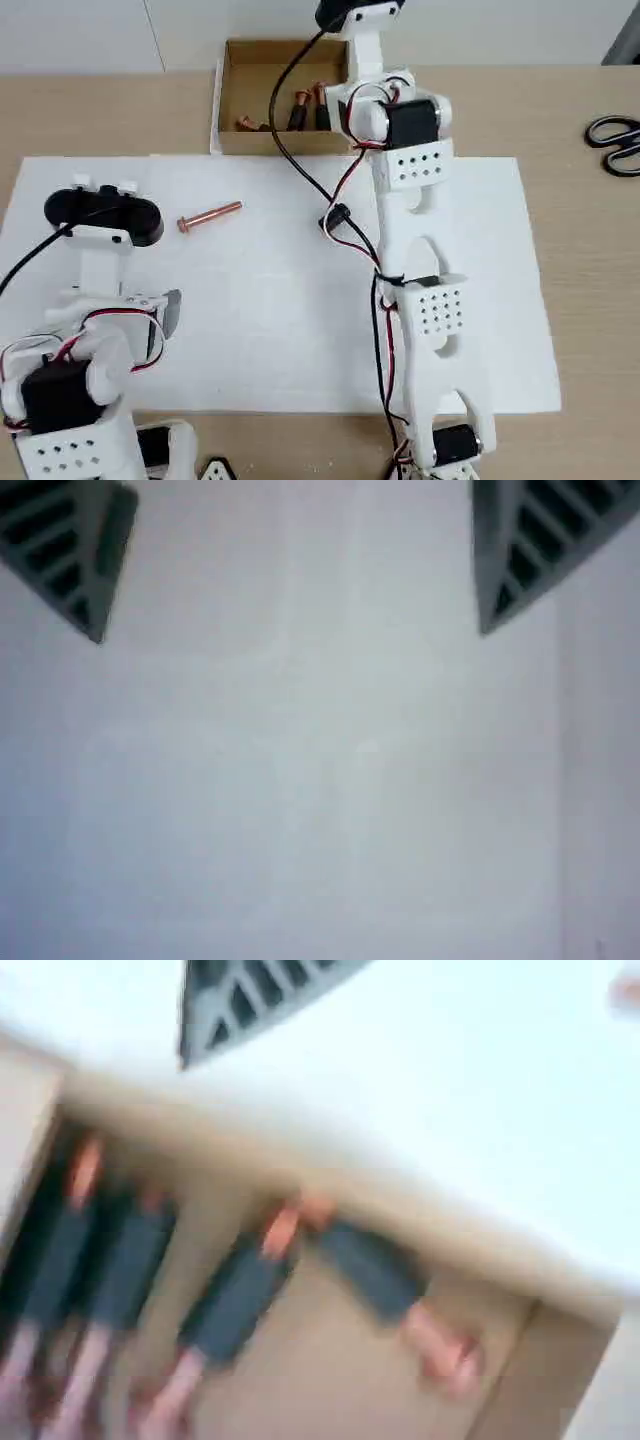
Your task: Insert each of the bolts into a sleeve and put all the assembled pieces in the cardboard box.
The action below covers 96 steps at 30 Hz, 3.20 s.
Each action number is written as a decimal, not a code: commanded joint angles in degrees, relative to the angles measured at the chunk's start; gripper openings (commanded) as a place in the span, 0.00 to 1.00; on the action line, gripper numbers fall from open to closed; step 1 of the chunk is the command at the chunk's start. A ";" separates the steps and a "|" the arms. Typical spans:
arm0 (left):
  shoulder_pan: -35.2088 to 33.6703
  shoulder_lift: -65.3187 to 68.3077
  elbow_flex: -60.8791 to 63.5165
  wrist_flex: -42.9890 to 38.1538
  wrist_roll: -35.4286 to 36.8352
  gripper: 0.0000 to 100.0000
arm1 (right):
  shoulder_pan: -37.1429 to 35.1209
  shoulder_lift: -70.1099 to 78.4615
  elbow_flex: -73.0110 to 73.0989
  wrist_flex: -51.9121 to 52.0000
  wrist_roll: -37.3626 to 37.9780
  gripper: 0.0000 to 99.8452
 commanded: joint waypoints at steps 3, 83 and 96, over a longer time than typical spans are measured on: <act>-0.18 -0.70 -2.15 0.18 -0.26 0.23 | 0.31 -8.57 -2.46 3.21 -2.90 0.23; -0.18 -0.70 1.71 -1.58 -0.26 0.23 | -3.65 4.09 33.41 -1.10 -41.49 0.23; -0.09 -0.70 1.71 -1.58 -0.26 0.23 | -3.91 3.65 33.41 -0.75 -36.31 0.06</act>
